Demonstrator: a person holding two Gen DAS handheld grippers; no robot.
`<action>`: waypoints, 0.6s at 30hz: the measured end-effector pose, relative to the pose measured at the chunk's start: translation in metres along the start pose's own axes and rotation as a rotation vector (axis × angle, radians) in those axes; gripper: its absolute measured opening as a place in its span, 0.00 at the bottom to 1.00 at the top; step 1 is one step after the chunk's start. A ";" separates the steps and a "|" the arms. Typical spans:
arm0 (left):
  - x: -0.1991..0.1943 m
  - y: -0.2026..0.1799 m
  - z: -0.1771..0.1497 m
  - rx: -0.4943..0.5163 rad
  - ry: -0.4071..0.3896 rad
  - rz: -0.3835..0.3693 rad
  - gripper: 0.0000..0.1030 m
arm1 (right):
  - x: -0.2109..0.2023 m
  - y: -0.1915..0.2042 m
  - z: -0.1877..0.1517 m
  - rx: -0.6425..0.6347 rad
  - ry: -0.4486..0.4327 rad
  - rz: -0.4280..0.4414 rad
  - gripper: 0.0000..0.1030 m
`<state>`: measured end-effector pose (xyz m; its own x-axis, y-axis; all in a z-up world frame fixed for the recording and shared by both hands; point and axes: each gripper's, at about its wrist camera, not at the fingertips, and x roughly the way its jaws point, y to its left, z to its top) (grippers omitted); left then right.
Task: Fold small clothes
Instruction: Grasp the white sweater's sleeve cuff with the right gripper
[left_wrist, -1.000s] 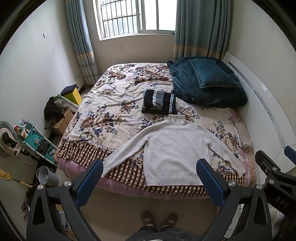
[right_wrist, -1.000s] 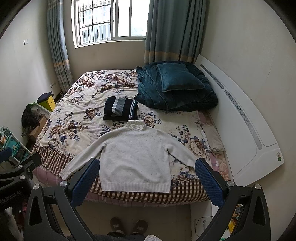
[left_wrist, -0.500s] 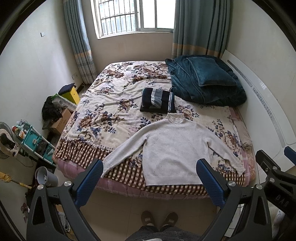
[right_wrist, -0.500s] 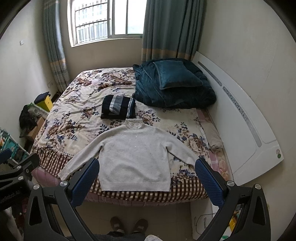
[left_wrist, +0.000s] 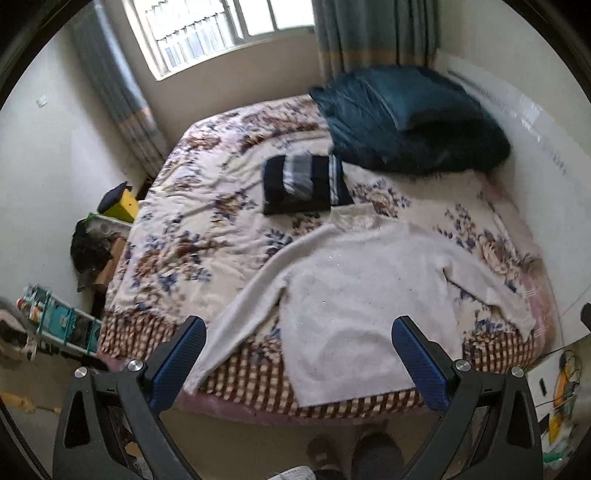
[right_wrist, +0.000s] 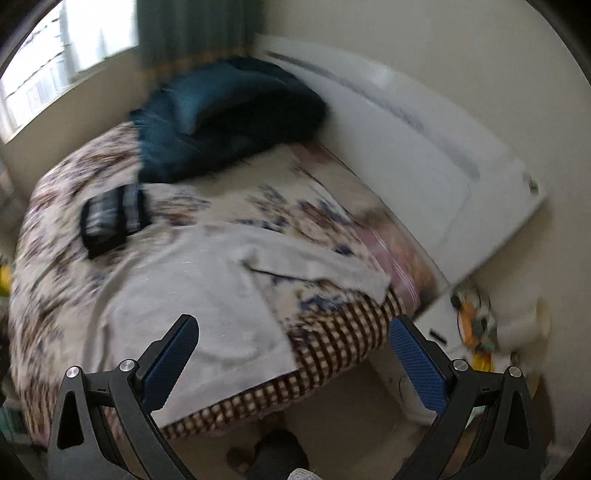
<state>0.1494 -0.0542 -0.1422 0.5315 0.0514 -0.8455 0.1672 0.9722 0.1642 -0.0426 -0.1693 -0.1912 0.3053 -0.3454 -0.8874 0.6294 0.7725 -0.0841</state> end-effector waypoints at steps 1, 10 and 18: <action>0.018 -0.011 0.004 0.009 0.017 0.001 1.00 | 0.027 -0.010 0.003 0.032 0.023 -0.012 1.00; 0.201 -0.113 0.036 0.055 0.186 0.063 1.00 | 0.292 -0.115 0.022 0.329 0.281 -0.104 1.00; 0.345 -0.168 0.022 0.033 0.403 0.083 1.00 | 0.455 -0.215 -0.018 0.782 0.416 -0.069 1.00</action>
<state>0.3227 -0.2045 -0.4505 0.1780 0.2212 -0.9588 0.1678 0.9533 0.2511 -0.0513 -0.4832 -0.5852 0.0605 -0.0388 -0.9974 0.9913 0.1192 0.0555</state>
